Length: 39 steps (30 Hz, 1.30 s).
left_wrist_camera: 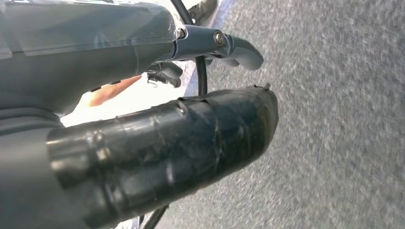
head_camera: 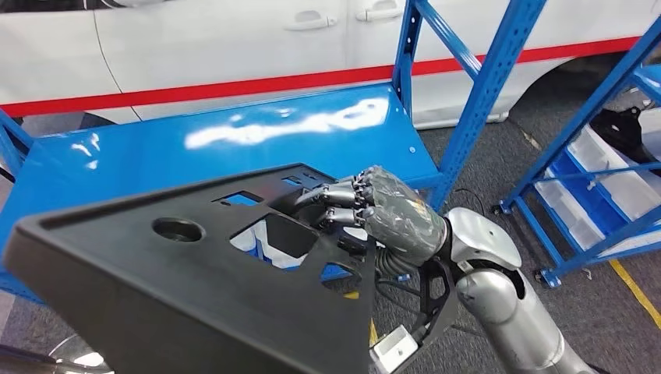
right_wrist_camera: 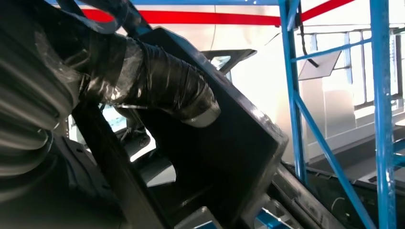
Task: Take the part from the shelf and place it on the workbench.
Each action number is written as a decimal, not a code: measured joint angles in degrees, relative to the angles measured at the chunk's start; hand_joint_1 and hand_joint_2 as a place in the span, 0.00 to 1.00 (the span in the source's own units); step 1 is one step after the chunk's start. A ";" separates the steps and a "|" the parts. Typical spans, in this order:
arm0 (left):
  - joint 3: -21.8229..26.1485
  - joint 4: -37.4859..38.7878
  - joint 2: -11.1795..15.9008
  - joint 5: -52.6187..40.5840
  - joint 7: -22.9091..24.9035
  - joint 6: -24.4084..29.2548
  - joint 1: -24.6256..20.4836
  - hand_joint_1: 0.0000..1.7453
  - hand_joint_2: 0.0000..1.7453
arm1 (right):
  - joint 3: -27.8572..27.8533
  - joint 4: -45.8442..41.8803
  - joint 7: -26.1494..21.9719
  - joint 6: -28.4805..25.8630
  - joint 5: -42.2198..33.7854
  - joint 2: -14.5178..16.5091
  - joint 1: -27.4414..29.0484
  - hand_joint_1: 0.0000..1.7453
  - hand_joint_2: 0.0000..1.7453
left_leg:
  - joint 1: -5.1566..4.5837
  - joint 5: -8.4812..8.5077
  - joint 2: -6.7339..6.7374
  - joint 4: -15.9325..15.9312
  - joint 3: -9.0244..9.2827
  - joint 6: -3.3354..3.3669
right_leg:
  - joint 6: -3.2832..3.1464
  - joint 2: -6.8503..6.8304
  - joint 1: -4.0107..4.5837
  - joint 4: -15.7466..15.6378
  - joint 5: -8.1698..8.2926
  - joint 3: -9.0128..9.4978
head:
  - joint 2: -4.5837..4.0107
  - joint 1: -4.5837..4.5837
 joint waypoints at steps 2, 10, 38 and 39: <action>0.20 0.50 0.00 0.00 -0.13 0.12 -0.16 0.00 0.00 | 0.13 -0.07 0.04 -0.03 -0.01 -0.26 0.45 1.00 1.00 | 0.29 -5.60 -0.04 6.29 -1.62 -0.60 | -0.46 -0.37 0.05 0.01 1.27 -1.51 | 0.00 -0.04; 0.68 1.04 -0.02 0.00 -0.08 -0.83 -0.86 0.00 0.00 | 0.24 -0.15 -0.18 -0.71 -0.08 -1.51 2.60 1.00 1.00 | 0.27 -4.28 2.74 -3.04 11.07 -0.44 | 1.30 -3.73 0.10 1.00 5.31 -6.20 | 0.00 -0.03; 1.26 -3.45 -1.96 -0.01 -0.90 -3.50 1.01 0.00 0.00 | 0.69 -0.78 -1.00 -1.59 1.11 -3.74 8.40 1.00 1.00 | 2.08 -0.89 1.15 6.02 3.95 -2.62 | 0.26 -4.78 0.25 -0.69 3.33 -3.02 | 0.00 -0.15; 1.27 -3.21 -1.86 -0.01 -1.04 -3.02 0.73 0.00 0.00 | 0.61 -1.14 -0.94 -1.76 1.19 -3.78 8.72 1.00 1.00 | 2.06 -1.38 2.15 1.84 7.06 -2.78 | 0.64 -5.43 0.16 -0.06 3.52 -3.62 | 0.00 -0.14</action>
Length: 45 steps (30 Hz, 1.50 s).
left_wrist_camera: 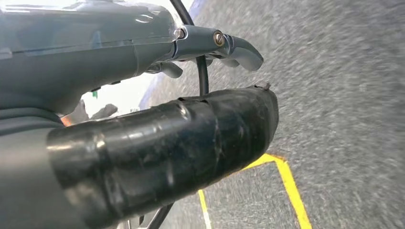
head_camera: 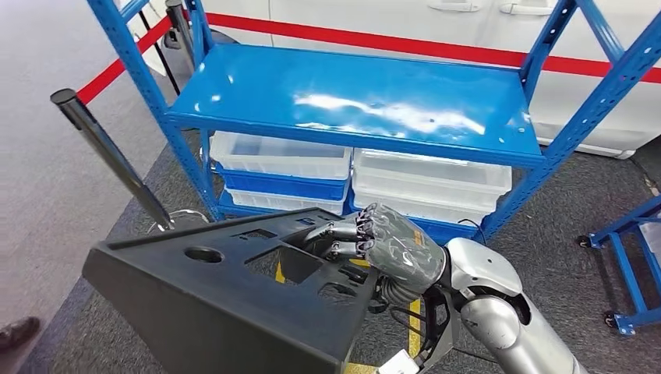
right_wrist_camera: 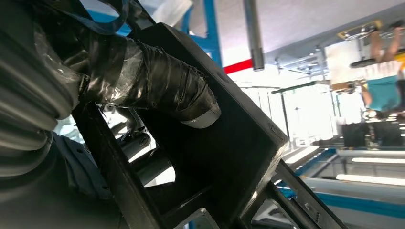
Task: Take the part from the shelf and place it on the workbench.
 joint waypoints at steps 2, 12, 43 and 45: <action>0.10 0.69 0.28 0.00 -0.38 0.89 -0.46 0.00 0.00 | -0.25 -0.66 0.09 -0.26 0.20 -0.14 0.68 1.00 1.00 | -0.48 -1.91 1.11 -5.26 3.02 0.73 | 0.93 -1.26 0.05 0.60 0.59 -0.48 | 0.00 0.13; 2.67 6.07 2.70 0.00 -0.46 2.22 -2.00 0.00 0.00 | 0.31 -0.85 3.21 -0.52 2.47 0.33 0.93 1.00 1.00 | -2.15 4.36 -4.39 -6.23 -4.17 5.15 | 1.22 5.62 0.56 14.77 -10.19 -1.74 | 0.00 0.25; 5.78 11.07 5.24 2.00 -3.61 -1.68 -5.17 0.00 0.00 | -2.51 -3.90 -0.43 4.30 -2.47 -1.66 4.78 1.00 1.00 | -2.24 4.65 -4.88 -6.46 -4.07 5.25 | 1.32 5.81 0.36 14.42 -9.63 -1.60 | 0.00 0.48; 8.25 14.35 8.14 3.22 -6.25 -1.89 -6.86 0.00 0.00 | -1.38 -1.58 -1.87 6.18 -4.84 -1.65 0.91 1.00 1.00 | -2.21 5.78 -6.27 -6.00 -5.90 4.78 | 0.60 7.40 0.44 7.74 -7.07 3.44 | 0.01 0.48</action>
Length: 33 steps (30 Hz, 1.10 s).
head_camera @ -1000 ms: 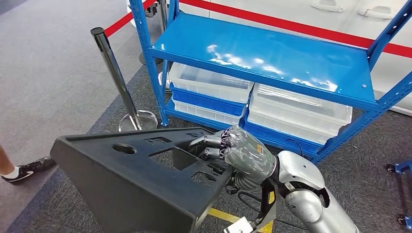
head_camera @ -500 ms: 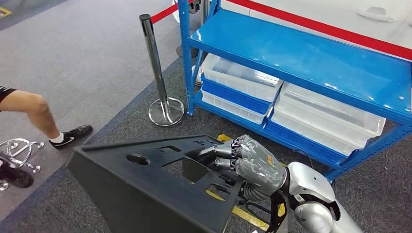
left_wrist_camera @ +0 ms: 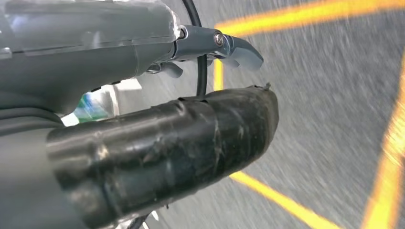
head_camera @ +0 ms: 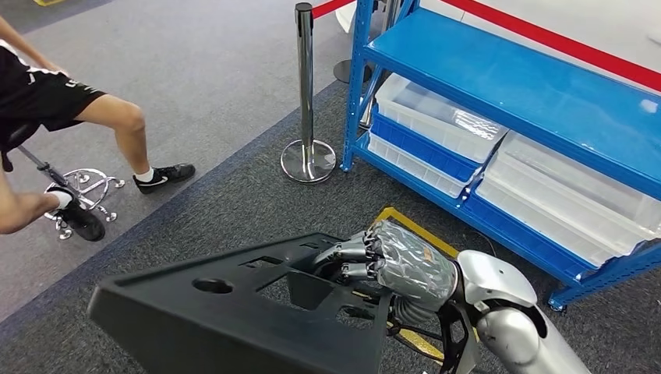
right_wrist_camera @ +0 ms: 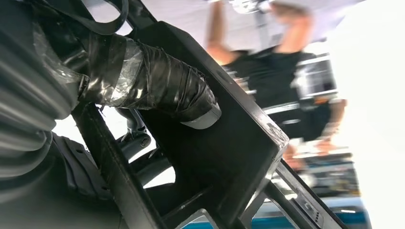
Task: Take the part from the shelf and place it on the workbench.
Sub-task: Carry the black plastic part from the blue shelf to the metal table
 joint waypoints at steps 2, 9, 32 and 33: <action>1.97 3.91 3.96 1.01 -2.45 0.01 -1.96 0.00 0.00 | 1.42 2.60 -1.09 1.12 -2.00 0.06 -3.94 1.00 1.00 | 0.06 1.10 -1.26 0.28 -1.11 -0.68 | -0.46 2.20 0.16 -6.71 0.05 4.08 | 0.00 0.01; 7.71 13.18 17.66 3.92 -2.92 -3.58 -6.87 0.00 0.00 | 5.75 9.93 -3.42 3.65 -7.00 0.69 -14.18 1.00 1.00 | 0.30 -2.96 1.58 6.69 -5.01 -3.23 | -2.67 -1.87 0.46 -9.31 1.95 3.27 | -0.01 -0.20; 10.67 19.15 28.95 6.40 0.29 -7.43 -12.00 0.00 0.00 | 9.96 16.67 -4.97 5.78 -11.22 0.87 -21.38 1.00 1.00 | 0.72 -1.95 -1.48 1.10 1.78 -1.07 | 0.50 1.43 -0.77 -4.19 2.78 -1.35 | 0.00 -0.26; 10.76 19.26 29.41 6.46 0.09 -7.44 -12.06 0.00 0.00 | 10.30 17.12 -5.09 5.85 -11.46 0.87 -21.84 1.00 1.00 | 0.79 -1.90 -2.09 1.45 1.27 -1.54 | 0.52 2.14 -0.77 -5.36 2.89 -0.97 | 0.00 -0.25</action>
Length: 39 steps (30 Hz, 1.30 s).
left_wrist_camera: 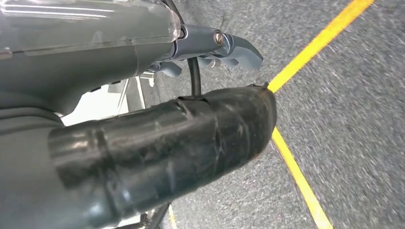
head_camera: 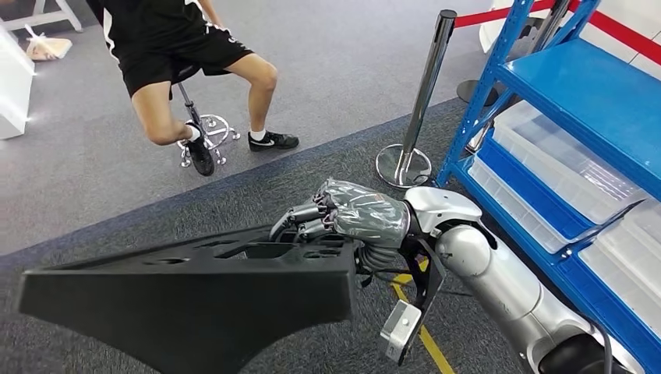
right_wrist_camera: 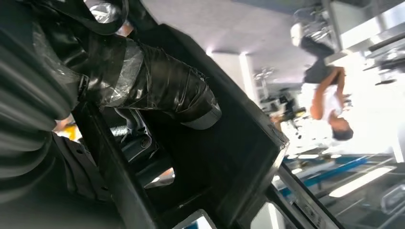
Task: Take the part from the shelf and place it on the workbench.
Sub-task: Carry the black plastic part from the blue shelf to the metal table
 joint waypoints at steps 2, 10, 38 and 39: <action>0.09 0.28 0.55 0.18 -0.43 -0.04 0.32 0.00 0.00 | 0.66 0.77 -0.26 0.07 -0.36 -0.01 -0.89 1.00 1.00 | 0.26 0.52 -1.17 -0.08 -0.69 -0.89 | -0.56 -0.52 0.23 -0.19 0.03 -0.20 | 0.00 -0.01; 0.51 1.30 1.36 0.94 -1.78 -0.74 1.58 0.00 0.00 | 3.12 3.34 -0.58 0.02 -0.94 -0.04 -3.63 1.00 1.00 | 0.25 -6.30 5.52 15.01 -7.59 -1.62 | -2.56 -6.12 1.61 -1.21 0.96 -0.42 | -0.01 -0.19; 0.97 2.11 0.89 1.01 -5.73 -0.81 4.16 0.00 0.00 | 5.19 7.47 -1.38 -2.84 1.42 -1.44 -3.08 1.00 1.00 | -0.35 -4.74 4.39 8.26 -4.77 -1.17 | -2.96 -4.11 1.51 -3.25 2.34 0.21 | -0.01 -0.20; 0.97 2.14 0.80 1.03 -5.76 -0.86 4.14 0.00 0.00 | 5.19 7.80 -1.31 -2.84 1.47 -1.48 -3.09 1.00 1.00 | -0.12 -6.03 5.06 11.48 -6.33 -1.43 | -2.96 -4.89 1.60 -3.23 2.30 0.17 | -0.01 -0.19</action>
